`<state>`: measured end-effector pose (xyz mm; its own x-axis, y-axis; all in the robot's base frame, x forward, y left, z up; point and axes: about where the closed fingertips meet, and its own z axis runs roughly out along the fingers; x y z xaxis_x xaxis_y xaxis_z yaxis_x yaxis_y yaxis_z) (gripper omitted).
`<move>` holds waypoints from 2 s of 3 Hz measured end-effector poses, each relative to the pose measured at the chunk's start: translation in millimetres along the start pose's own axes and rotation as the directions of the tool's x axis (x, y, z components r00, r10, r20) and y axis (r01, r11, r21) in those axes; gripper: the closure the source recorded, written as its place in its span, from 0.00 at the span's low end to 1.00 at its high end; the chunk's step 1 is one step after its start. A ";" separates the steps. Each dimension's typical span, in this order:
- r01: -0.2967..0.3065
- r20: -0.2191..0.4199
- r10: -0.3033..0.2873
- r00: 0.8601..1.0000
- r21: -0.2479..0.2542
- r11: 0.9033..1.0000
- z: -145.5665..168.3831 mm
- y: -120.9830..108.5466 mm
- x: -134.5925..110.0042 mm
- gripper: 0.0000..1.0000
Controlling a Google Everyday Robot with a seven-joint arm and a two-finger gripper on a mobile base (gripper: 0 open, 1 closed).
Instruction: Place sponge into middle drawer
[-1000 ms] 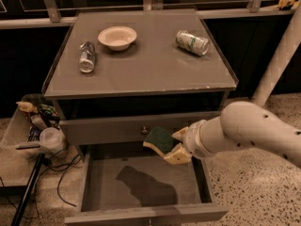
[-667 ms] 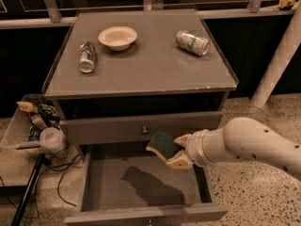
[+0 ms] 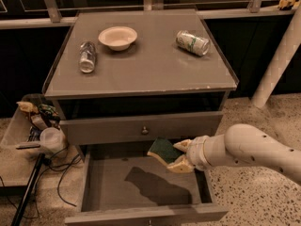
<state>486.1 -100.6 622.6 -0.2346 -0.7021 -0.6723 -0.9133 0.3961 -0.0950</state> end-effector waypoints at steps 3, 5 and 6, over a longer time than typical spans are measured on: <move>-0.053 -0.023 0.052 0.998 -0.039 0.998 55.0 -8.1 24.8 1.00; -0.092 -0.037 0.089 0.995 -0.074 0.993 109.1 -10.6 55.1 1.00; -0.112 -0.008 0.112 0.994 -0.063 0.992 128.4 -16.8 68.4 1.00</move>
Offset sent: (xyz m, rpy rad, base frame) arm 0.0238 0.0092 -0.0572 -0.0017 0.0687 -0.0271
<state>528.2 -79.4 483.9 -0.3376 -0.6580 -0.6731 -0.9004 0.4342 0.0273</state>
